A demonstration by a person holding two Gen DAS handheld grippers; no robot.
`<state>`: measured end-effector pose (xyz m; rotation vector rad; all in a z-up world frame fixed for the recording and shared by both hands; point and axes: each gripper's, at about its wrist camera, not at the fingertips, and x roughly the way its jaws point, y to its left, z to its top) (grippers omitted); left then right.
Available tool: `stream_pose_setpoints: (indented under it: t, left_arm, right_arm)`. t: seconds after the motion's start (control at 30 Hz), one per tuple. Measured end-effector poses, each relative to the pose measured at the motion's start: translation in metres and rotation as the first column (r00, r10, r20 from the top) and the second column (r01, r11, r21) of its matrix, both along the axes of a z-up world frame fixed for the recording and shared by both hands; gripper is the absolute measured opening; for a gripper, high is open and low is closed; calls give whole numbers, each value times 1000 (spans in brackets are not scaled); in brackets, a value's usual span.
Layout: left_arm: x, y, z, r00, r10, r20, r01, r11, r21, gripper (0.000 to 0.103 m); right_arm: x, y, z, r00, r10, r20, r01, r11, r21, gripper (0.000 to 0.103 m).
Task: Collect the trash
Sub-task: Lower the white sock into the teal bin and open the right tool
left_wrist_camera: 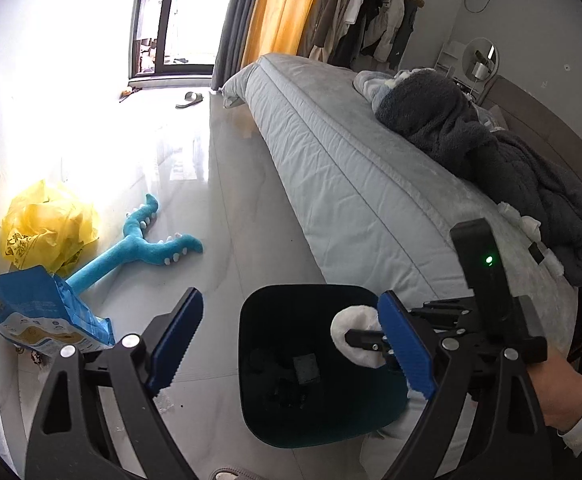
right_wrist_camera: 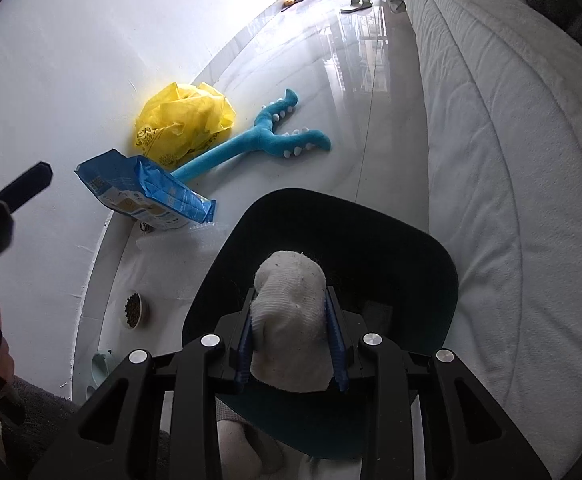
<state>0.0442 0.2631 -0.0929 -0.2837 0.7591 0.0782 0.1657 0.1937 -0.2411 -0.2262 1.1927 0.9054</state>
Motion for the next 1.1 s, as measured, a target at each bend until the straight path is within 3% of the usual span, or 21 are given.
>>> stream_pose_setpoints:
  t: [0.47,0.63,0.87,1.1]
  left_arm:
    - [-11,1,43,987,21,157,-18,1000,-15,92]
    - [-12,-9,60,980,12,198,-12,1000,3,93]
    - [-6,-21,71,973,14,228,-13,1000,-9,94]
    - [4,-42,86,965,15,261,-11,1000,-14,95]
  right_arm:
    - [-9,7,-20,999,26,-21,-28,994,-106,34]
    - [-14,2,-17,999,38,-13,-40,991,-124,58]
    - [-16,-16,5,999,44,5,-44,996,-76,66]
    - [-14,-44,43,999,36,30,-37,998,44,75]
